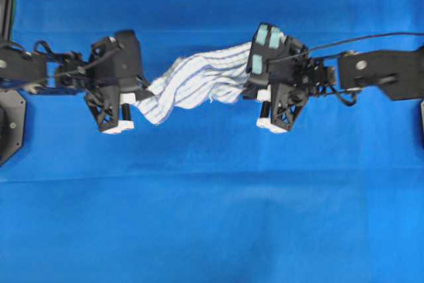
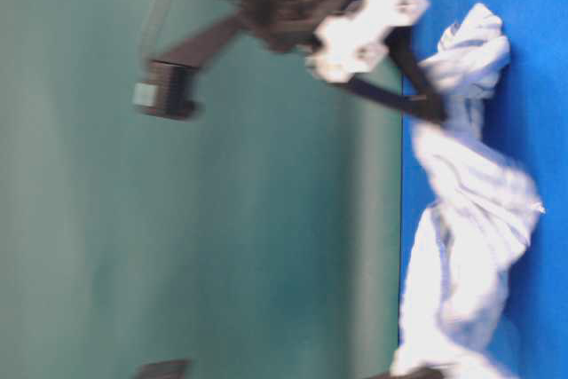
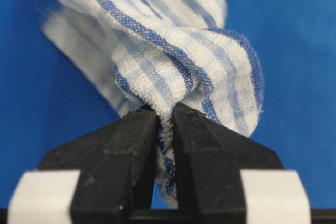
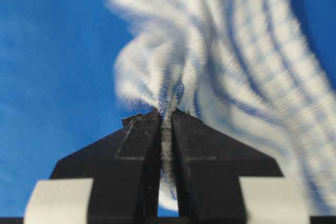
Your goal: Lift the towel with both arms.
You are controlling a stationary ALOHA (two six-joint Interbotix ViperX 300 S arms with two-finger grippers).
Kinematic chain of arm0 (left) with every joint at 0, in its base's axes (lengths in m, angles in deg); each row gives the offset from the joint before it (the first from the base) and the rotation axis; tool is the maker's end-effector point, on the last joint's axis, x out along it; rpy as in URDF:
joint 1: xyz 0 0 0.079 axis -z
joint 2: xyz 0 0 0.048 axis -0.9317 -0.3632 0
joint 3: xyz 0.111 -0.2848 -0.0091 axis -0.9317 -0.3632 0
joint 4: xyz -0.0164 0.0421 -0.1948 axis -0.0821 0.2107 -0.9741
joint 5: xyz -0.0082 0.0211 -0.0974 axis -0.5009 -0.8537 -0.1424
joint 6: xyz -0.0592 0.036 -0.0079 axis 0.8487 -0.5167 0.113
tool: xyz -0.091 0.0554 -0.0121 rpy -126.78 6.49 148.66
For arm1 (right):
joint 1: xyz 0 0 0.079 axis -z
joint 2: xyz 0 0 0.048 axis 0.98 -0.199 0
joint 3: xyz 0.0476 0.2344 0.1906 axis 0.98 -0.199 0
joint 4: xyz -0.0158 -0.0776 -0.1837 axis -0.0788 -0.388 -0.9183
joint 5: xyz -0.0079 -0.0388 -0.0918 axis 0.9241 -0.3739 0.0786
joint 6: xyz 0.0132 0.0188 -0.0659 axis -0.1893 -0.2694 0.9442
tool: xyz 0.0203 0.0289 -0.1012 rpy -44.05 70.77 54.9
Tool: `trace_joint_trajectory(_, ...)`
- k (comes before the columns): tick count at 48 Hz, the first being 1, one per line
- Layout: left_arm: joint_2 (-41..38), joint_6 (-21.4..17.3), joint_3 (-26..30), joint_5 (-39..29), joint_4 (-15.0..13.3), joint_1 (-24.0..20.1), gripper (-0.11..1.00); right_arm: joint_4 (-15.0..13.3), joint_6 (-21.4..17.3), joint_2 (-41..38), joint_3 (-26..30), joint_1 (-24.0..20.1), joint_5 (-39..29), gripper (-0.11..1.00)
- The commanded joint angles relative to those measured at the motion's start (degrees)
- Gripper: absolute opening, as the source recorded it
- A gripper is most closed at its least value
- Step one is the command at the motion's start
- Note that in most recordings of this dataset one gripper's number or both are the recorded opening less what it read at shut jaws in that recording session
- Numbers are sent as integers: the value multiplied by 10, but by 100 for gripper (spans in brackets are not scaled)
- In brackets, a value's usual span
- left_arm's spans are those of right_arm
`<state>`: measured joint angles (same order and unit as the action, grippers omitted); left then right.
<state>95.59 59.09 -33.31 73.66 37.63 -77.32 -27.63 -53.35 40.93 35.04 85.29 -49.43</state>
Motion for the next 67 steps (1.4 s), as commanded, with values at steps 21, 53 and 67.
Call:
trace_joint_trajectory(21, 255, 2, 75, -189, -1, -9, 4, -9, 47, 185, 104, -1, -172, 7)
trace_joint_trajectory(53, 308, -4, 217, -299, 2, -9, 4, -9, 88, 232, 232, -1, -274, 7)
trace_joint_trajectory(67, 313, -4, 216, -297, 2, -9, 4, -8, 93, 234, 229, -1, -269, 7)
